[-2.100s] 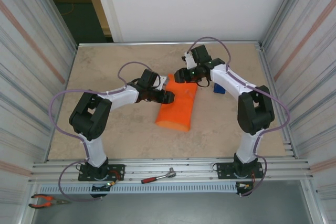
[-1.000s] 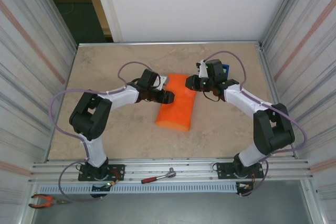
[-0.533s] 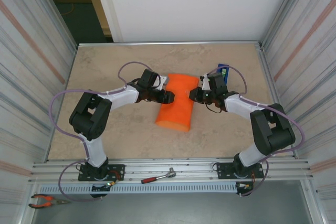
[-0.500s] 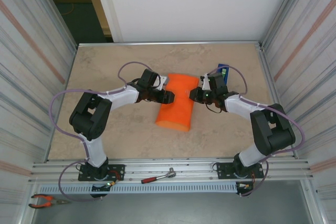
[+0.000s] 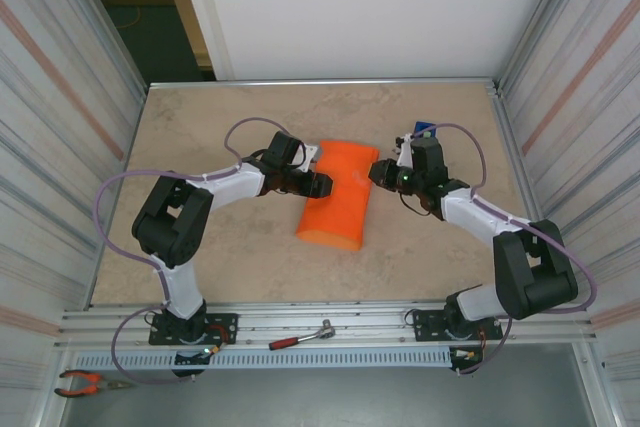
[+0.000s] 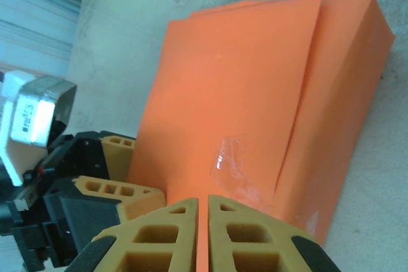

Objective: Wrap the gift box in paper

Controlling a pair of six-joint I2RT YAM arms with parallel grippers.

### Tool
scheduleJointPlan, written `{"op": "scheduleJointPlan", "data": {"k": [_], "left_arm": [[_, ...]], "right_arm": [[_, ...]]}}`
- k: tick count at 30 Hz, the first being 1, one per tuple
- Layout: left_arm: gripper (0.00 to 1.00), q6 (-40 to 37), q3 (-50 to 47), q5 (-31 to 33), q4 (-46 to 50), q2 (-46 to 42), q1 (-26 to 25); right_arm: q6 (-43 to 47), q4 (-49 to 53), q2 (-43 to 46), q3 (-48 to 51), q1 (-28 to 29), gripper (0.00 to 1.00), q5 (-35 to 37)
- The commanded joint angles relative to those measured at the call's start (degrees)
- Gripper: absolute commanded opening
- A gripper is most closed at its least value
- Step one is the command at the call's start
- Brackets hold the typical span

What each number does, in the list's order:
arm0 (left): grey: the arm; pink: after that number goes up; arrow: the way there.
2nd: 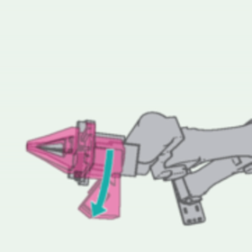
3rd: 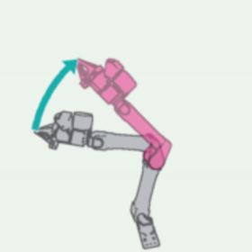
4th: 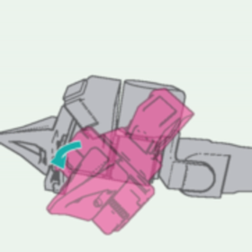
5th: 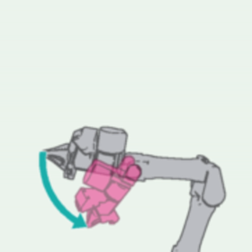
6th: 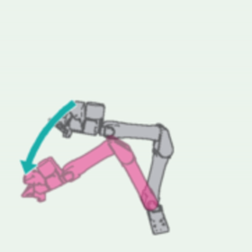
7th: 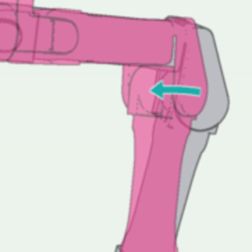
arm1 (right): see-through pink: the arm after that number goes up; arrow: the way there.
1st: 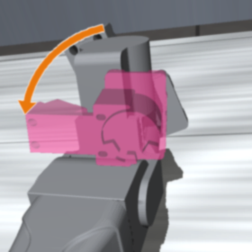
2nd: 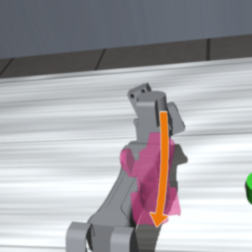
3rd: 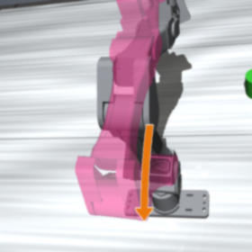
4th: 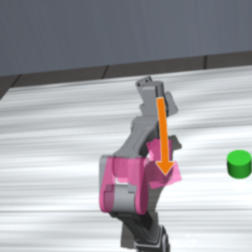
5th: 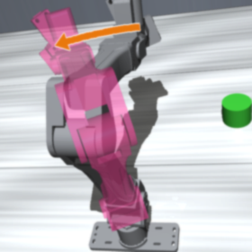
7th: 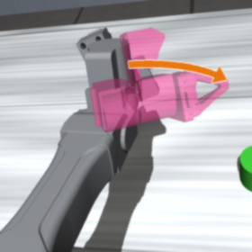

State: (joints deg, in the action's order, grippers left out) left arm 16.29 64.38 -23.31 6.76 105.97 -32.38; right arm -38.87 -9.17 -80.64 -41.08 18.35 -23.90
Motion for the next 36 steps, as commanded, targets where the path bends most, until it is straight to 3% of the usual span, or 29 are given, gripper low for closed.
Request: {"op": "scheduleJointPlan", "data": {"k": [1, 11, 21, 27, 36], "left_arm": [[0.62, -3.47, -4.05, 4.26, 12.85, 5.41, -2.95], [0.61, -3.17, -4.29, 4.23, 12.71, 4.79, -3.21], [0.62, -3.15, -4.11, 4.07, 12.74, 4.68, -3.39], [0.62, -2.29, -3.70, 3.11, 12.79, 3.93, -3.44], [0.62, 0.88, -3.10, 2.65, 12.91, 0.51, -3.31]], "right_arm": [[-3.03, -4.27, -0.93, 3.75, 0.25, 0.12, 1.22], [-5.40, -9.16, -5.18, 6.64, -0.15, 0.08, 0.00], [-3.31, 4.47, 3.16, 5.84, -0.29, 0.08, 9.08], [-2.78, 6.20, -2.42, 3.34, 0.78, 0.08, 11.36], [-1.83, 5.32, -13.53, -7.43, 3.54, 0.06, 6.71]]}}
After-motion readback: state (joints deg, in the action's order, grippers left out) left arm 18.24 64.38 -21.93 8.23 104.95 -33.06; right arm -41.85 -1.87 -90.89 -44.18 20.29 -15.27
